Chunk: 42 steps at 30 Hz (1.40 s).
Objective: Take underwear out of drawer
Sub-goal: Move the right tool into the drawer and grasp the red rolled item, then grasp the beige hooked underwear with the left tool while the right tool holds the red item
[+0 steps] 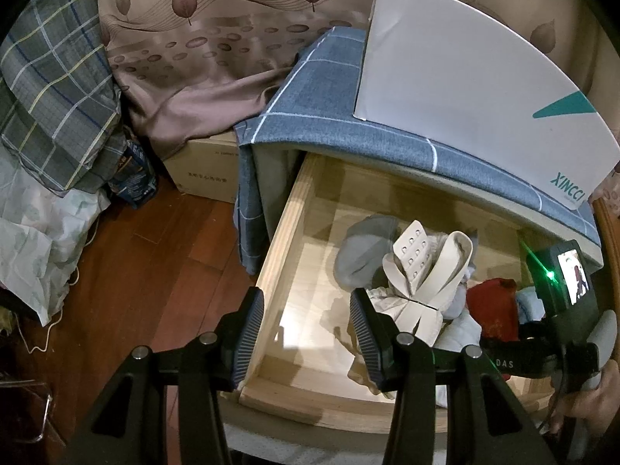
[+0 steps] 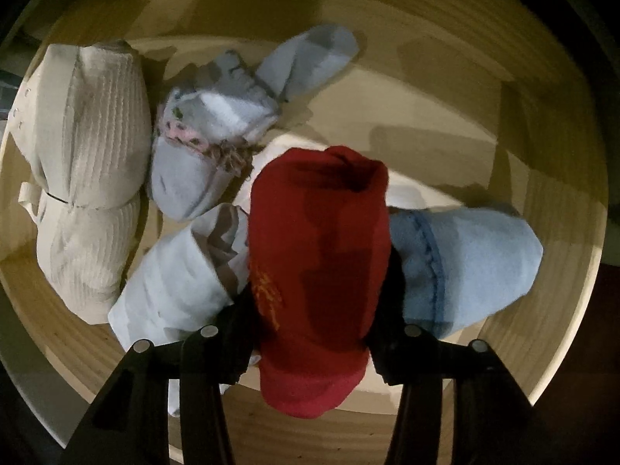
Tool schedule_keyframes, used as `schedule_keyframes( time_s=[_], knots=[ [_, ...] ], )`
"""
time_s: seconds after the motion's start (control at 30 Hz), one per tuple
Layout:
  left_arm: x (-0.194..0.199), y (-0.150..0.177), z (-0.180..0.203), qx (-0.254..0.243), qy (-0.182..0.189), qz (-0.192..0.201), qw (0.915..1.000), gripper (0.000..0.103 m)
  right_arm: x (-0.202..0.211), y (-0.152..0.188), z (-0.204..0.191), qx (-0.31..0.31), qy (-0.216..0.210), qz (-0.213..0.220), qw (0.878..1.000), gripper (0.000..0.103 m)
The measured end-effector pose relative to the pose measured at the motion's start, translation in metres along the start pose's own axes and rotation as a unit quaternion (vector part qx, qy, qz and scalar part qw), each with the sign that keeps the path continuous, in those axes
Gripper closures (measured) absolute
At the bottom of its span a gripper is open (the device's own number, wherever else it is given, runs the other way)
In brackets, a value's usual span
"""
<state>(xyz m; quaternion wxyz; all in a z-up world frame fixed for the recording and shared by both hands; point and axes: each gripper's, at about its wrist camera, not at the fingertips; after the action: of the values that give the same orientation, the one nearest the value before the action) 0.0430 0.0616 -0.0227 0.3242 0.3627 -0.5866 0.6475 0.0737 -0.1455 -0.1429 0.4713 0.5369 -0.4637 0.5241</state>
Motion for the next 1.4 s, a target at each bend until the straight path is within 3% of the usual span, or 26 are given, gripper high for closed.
schedule_keyframes(
  time_s=[0.2,0.53,0.8,0.97,1.17,1.23,1.4],
  knots=[
    [-0.002,0.003,0.002,-0.009,0.001,-0.008,0.9999,0.056,-0.001,-0.003,-0.002,0.001,0.0,-0.008,1.0,0.055],
    [-0.011,0.004,0.009,-0.034,0.005,-0.029,0.999,0.056,0.001,0.022,0.018,-0.036,-0.013,-0.014,0.999,0.07],
    [-0.022,0.006,0.015,-0.054,0.016,-0.056,0.9968,0.056,0.037,0.052,0.037,-0.087,-0.027,0.052,0.995,0.072],
    [-0.031,0.008,0.02,-0.068,0.037,-0.087,0.9933,0.056,0.056,0.063,0.042,-0.112,-0.038,0.096,0.988,0.072],
    [-0.038,0.01,0.019,-0.056,0.085,-0.117,0.9879,0.055,0.052,0.067,0.061,-0.144,-0.068,0.099,0.982,0.071],
    [-0.039,0.009,0.017,-0.046,0.1,-0.122,0.9864,0.045,0.05,0.07,0.08,-0.148,-0.078,0.097,0.981,0.071],
    [-0.044,0.009,0.025,-0.051,0.118,-0.143,0.9812,0.041,0.05,0.07,0.101,-0.154,-0.09,0.093,0.98,0.07]
  ],
)
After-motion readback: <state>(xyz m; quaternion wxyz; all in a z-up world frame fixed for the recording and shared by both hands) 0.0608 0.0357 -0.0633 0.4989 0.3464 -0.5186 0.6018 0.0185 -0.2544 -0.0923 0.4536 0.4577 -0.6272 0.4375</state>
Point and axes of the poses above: each gripper's, at about its wrist camera, not at the fingertips, and x roughly against the way its jaws point, z to its right, y to its underside, and after that the axes turned 3 degrees about z, right-handed
